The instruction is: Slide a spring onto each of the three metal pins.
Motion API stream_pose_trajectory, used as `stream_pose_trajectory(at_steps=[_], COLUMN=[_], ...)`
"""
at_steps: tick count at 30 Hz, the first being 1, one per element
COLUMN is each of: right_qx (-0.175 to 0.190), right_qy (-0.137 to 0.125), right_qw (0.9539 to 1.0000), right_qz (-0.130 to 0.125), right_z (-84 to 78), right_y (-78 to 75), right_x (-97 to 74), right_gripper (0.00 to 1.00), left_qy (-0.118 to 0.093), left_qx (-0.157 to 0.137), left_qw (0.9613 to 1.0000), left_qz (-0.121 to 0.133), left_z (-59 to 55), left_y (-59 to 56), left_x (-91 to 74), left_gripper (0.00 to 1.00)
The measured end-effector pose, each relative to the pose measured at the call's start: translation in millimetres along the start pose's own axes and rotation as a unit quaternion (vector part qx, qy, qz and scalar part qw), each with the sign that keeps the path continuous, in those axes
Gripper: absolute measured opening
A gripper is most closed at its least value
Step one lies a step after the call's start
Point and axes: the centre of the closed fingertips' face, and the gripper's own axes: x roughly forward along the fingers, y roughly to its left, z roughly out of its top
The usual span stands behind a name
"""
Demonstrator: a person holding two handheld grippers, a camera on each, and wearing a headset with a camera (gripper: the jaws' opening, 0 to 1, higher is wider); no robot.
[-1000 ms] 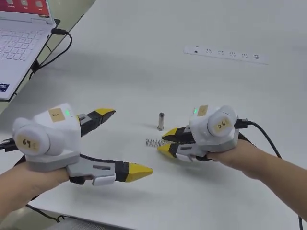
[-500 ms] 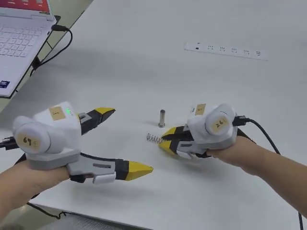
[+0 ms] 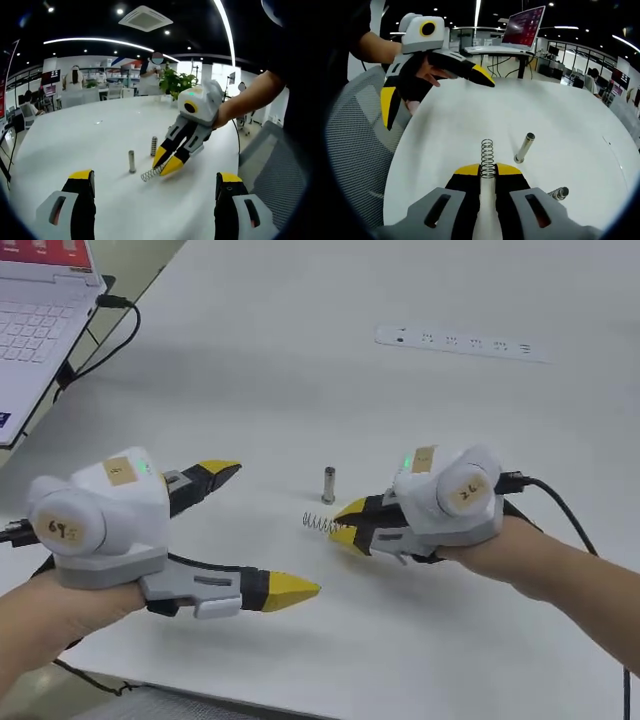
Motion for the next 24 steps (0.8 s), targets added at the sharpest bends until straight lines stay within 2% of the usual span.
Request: stream_pose_trajectory(at_steps=[10,13,17,24], right_qx=[0.001,0.001,0.006,0.001], right_qy=[-0.008,-0.010,-0.013,-0.007], right_qw=[0.9999,0.9999,0.9998,0.9999], right_qz=[-0.009,-0.009,-0.012,-0.009], right_z=[-0.9,-1.2,-1.8,-10.4], right_y=[-1.3,0.6,1.4,5.3], right_x=[-31.7,-39.6,-47.6,-61.5], right_gripper=[0.08,0.08,0.08,0.08], left_qy=[-0.004,-0.003,0.006,0.000], left_qx=[0.004,0.001,0.005,0.001], left_qw=[0.9998,0.9993,0.9984,0.9969], left_qz=[-0.022,-0.037,-0.056,-0.079], left_z=[5.9,7.5,3.7,10.9], left_y=[-11.2,-17.8,-24.6,-30.7], left_x=[10.2,13.5,18.1,24.8], left_gripper=[0.98,0.94,0.90,0.84])
